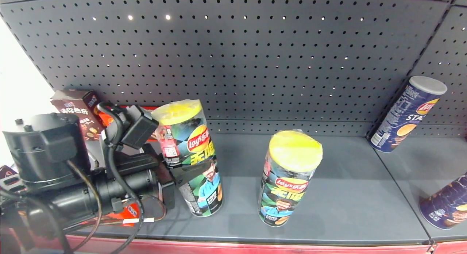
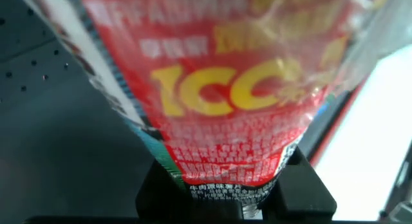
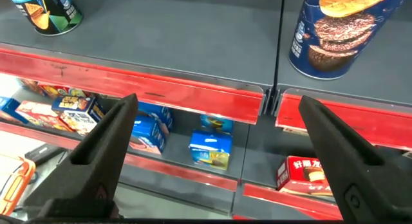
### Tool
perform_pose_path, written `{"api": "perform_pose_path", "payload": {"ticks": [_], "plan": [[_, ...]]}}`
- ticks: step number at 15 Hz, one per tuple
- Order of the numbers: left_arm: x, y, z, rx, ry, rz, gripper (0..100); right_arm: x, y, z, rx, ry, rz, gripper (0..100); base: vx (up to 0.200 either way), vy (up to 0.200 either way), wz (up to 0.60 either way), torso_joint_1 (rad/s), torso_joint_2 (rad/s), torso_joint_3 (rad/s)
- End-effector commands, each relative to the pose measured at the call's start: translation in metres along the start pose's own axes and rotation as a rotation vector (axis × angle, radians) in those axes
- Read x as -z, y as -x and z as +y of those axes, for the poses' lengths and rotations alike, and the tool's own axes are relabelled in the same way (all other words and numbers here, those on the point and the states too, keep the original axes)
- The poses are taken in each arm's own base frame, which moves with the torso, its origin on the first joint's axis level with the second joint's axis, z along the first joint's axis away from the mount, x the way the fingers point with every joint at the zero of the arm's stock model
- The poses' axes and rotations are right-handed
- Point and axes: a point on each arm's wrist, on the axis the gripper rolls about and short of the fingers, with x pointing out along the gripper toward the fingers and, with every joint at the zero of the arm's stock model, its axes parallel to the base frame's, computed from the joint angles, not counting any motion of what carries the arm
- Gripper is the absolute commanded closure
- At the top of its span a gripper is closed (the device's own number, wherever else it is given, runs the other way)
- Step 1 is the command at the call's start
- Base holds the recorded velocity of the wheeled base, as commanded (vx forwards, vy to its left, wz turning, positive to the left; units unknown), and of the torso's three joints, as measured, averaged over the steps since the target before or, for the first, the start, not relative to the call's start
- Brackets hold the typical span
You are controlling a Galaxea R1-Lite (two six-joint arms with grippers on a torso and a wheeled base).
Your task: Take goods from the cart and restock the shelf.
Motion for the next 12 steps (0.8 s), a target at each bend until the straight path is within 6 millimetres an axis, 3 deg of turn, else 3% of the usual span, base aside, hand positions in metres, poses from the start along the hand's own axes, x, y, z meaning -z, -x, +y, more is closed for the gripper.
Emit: {"api": "perform_pose_path", "payload": {"ticks": [1, 6, 12], "plan": [[-0.006, -0.034, 0.014, -0.005, -0.003, 0.003, 100, 0.000, 0.000, 0.000, -0.001, 0.000, 0.004, 0, 0.000, 0.000, 0.00, 0.000, 0.00, 0.000], [-0.021, -0.082, 0.032, 0.072, -0.026, -0.044, 100, 0.000, 0.000, 0.000, -0.004, 0.000, 0.004, 0, 0.000, 0.000, 0.00, 0.000, 0.00, 0.000], [-0.052, -0.112, 0.043, 0.182, -0.042, -0.054, 100, 0.000, 0.000, 0.000, -0.004, 0.000, 0.004, 0, 0.000, 0.000, 0.00, 0.000, 0.00, 0.000]]}}
